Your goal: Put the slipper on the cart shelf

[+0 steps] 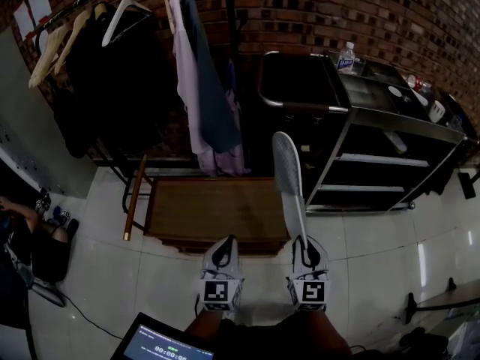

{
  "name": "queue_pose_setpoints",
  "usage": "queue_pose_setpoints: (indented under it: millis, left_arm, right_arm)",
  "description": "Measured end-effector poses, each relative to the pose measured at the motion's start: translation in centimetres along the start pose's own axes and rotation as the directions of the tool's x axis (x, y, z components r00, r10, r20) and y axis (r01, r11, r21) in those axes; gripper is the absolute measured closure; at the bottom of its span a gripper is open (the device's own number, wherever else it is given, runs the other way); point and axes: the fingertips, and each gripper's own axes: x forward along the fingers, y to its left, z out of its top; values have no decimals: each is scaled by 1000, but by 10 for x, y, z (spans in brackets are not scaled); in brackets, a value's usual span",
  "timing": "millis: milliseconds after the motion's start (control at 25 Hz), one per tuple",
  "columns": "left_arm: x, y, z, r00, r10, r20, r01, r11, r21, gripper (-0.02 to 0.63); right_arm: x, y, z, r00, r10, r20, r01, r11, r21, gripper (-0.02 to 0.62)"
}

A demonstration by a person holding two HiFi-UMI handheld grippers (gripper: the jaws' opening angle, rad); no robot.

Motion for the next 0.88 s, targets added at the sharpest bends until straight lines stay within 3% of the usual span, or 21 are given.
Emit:
queue_pose_setpoints:
  millis: [280,480,640,880]
  left_arm:
    - [52,-65,19,1000,-17,-3,17,1000,-8,591]
    - [101,-137,15,996,-86,-14,86,996,-12,591]
    - [135,-193,13,990,-139,-32,139,990,-14,591]
    - [180,-243,10,989,-136,-54,136,991,-3,591]
  right_arm:
    - [-9,-91,-16,996,-50,-67,50,999,0,558]
    - [-21,-189,-50,984,-106,-143,102,994,-35,558]
    - [-18,-263,-46,977,-147,-153,133,986,-96,558]
    - [-8,-338,-71,970,-154,-188,146,988,-54,558]
